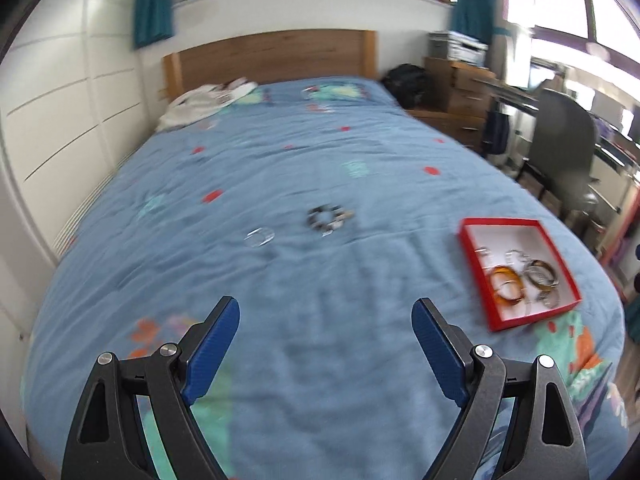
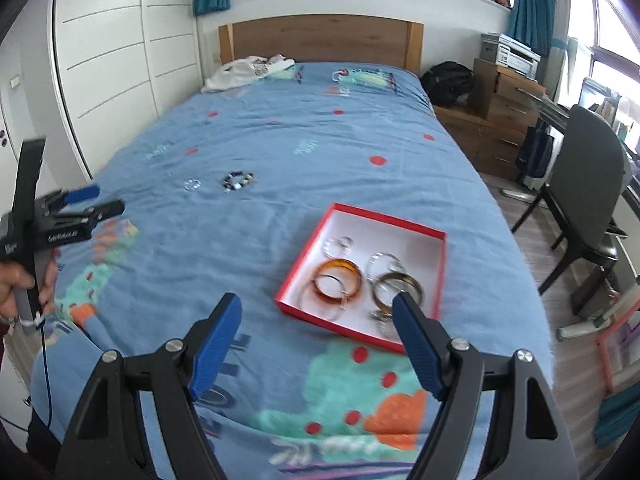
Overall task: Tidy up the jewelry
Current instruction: 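Withdraw both grippers from the box back over the last jewelry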
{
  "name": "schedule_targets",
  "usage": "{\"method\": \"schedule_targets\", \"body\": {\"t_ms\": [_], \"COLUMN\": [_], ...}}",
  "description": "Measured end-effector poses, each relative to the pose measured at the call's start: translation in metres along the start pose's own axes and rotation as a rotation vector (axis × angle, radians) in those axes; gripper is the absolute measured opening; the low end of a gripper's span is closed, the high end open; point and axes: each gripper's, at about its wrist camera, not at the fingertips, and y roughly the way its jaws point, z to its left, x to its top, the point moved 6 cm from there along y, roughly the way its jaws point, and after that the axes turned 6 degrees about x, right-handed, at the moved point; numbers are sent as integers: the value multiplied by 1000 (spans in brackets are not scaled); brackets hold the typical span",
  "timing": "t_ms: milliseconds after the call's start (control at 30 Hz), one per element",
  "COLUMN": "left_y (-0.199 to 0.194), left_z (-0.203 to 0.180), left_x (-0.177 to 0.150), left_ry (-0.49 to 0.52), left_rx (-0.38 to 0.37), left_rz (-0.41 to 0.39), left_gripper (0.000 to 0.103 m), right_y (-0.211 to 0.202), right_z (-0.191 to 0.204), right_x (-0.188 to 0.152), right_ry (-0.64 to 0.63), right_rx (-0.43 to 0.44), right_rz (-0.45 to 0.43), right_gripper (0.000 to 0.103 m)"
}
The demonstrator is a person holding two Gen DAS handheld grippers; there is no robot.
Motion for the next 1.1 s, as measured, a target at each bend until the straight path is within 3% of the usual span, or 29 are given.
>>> {"method": "schedule_targets", "body": {"t_ms": [167, 567, 833, 1100], "left_y": [3, 43, 111, 194], "left_z": [40, 74, 80, 76], "left_x": [-10, -13, -3, 15], "left_ry": [-51, -128, -146, -129], "left_rx": [63, 78, 73, 71], "left_rz": [15, 43, 99, 133], "left_gripper": [88, 89, 93, 93], "right_y": [22, 87, 177, 294], "right_z": [12, 34, 60, 86], "right_x": [7, 39, 66, 100], "right_ry": [13, 20, 27, 46], "right_rx": [38, 115, 199, 261], "right_rz": [-12, 1, 54, 114], "right_gripper": [77, 77, 77, 77]}}
